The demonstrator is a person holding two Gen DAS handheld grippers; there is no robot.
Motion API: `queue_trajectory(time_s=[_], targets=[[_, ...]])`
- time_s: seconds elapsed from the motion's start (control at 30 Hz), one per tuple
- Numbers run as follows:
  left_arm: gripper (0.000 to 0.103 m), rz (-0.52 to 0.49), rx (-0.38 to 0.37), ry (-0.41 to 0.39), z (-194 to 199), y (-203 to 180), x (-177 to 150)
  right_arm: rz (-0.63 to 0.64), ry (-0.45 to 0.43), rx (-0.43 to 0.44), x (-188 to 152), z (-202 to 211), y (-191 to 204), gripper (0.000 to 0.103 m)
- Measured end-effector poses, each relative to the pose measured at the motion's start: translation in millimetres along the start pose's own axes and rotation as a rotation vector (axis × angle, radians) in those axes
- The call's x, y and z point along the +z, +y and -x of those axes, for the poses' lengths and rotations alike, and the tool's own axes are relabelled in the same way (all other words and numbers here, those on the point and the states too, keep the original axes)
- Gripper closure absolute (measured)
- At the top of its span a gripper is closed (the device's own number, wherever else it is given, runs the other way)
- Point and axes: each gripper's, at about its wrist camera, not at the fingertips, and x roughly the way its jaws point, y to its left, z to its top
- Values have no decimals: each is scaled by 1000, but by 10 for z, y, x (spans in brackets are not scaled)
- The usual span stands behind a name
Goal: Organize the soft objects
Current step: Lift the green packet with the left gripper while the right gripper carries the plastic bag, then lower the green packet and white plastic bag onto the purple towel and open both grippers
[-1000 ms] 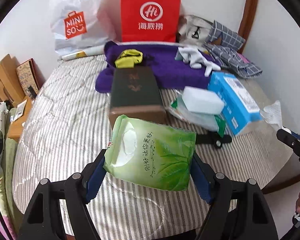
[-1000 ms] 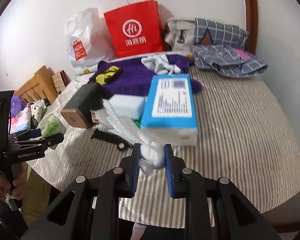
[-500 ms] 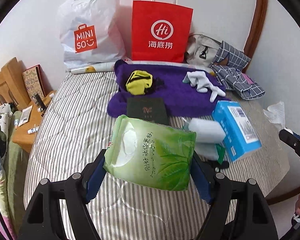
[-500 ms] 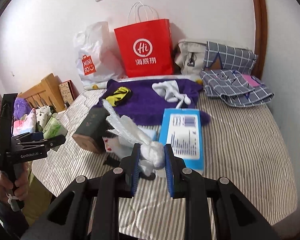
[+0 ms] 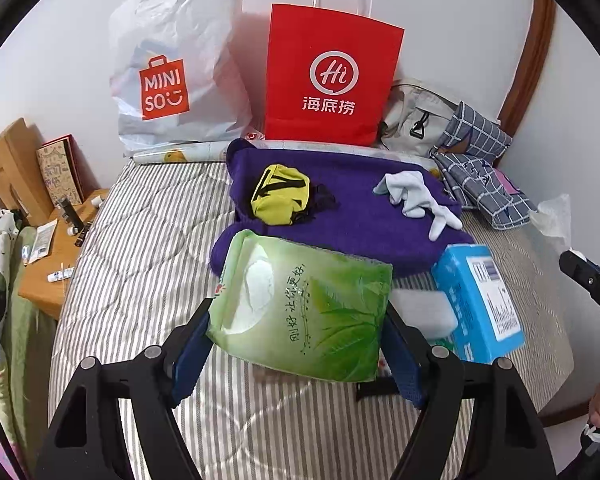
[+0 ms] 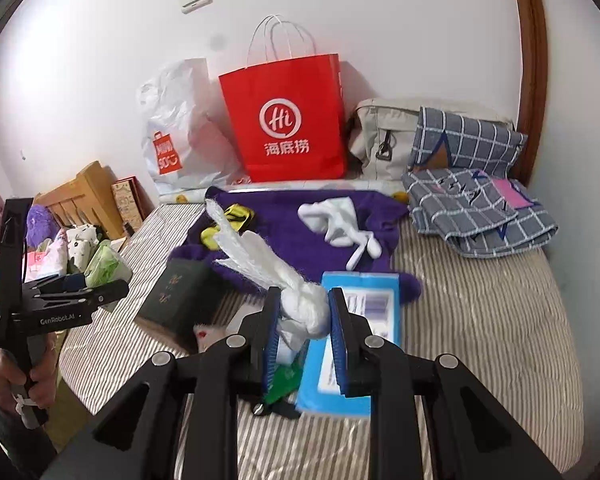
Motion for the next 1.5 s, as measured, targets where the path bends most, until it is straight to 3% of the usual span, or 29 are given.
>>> queue_trajectory(time_s=[0.5, 1.03, 1.33, 1.5], targets=[[26, 15, -18, 41, -511, -28, 377, -35, 45, -3, 270, -536, -220, 80], [26, 32, -28, 34, -847, 54, 787, -59, 88, 0, 434, -1109, -382, 80], [26, 50, -47, 87, -1222, 106, 906, -58, 121, 3, 549, -1530, -423, 80], [26, 83, -67, 121, -1442, 149, 941, -59, 189, 2, 529, -1810, -429, 79]])
